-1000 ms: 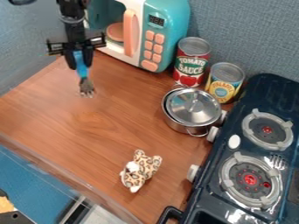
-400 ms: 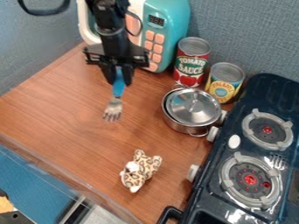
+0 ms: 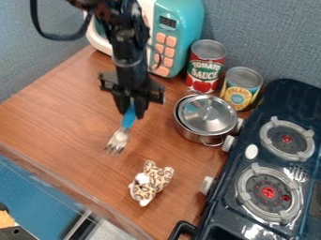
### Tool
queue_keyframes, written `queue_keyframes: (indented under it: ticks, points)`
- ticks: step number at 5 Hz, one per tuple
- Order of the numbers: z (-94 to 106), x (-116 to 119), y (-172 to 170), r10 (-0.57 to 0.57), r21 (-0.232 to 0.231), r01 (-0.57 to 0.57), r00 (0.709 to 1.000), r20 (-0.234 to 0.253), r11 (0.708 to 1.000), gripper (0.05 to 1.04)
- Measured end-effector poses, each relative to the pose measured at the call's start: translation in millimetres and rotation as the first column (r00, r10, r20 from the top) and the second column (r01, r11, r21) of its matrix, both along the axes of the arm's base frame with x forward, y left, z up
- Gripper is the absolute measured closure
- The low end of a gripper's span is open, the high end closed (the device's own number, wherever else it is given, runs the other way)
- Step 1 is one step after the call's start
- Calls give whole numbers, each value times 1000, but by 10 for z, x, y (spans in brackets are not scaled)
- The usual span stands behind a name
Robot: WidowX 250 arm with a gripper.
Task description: Put the blue fork right next to the tiger
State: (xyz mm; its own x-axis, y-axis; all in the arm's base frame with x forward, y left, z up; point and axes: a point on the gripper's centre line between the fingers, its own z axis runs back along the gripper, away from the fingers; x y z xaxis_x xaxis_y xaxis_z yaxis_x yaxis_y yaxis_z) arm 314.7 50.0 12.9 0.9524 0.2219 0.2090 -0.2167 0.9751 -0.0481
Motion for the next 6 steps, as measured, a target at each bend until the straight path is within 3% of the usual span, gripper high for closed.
queue_keyframes:
  ticks: [1,3,4,5,6]
  points:
    - [-107,-89,-92,-47,33,47,999,-16,998,720]
    - [-416,-170,-209,-107,36,110,991,-79,993,720]
    - [-443,-161,-209,-127,43,131,989,-82,990,646]
    - [-498,-177,-194,-108,64,116,988,-114,991,331]
    - [-490,-217,-213,-110,53,117,986,-123,992,93]
